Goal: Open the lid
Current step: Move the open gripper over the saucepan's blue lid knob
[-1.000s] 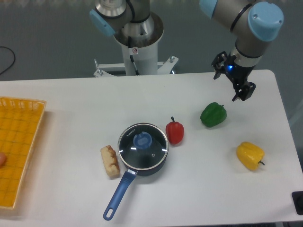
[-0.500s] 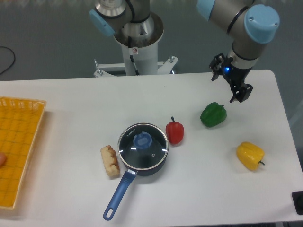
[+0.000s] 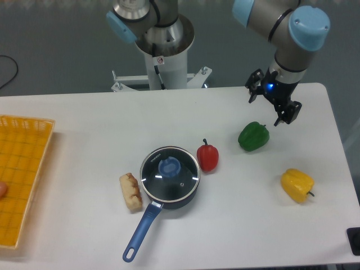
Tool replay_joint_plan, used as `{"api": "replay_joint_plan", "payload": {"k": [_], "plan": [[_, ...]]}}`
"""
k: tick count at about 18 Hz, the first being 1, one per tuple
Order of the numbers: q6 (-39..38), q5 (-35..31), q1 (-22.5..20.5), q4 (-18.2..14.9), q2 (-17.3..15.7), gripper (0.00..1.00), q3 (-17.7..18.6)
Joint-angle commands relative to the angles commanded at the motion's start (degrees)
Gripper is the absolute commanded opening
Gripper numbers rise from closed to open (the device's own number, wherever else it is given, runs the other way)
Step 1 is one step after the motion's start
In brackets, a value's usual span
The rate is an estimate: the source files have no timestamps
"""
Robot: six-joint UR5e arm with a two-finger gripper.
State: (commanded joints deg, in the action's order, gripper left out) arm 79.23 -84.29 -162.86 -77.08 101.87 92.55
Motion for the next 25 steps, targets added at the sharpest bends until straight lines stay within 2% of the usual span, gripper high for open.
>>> {"api": "replay_joint_plan", "payload": {"k": [2,7,10,12,13,16,17,21,25], "plan": [[-7.9,0.0,0.6,0.0,-0.1,1.0,-0.1],[-20.8,0.3,1.9,-0.1,0.0,1.0,0.1],[-25.4,0.5,3.0,-0.1,0.0,1.0,0.1],[-33.9,1.0,4.3,0.1,0.0,1.0,0.1],[-38.8,1.0,5.5,1.0,0.1,1.0,0.1],[-51.8,0.7,9.4,6.5,0.4,1.0,0.4],[-54.1,0.7,10.4,8.0,0.6,1.0,0.9],[-53.6,0.7,15.3,14.1,1.8,1.0,2.4],[-54.8,0.4,18.3,14.6,2.4,1.0,1.7]]}}
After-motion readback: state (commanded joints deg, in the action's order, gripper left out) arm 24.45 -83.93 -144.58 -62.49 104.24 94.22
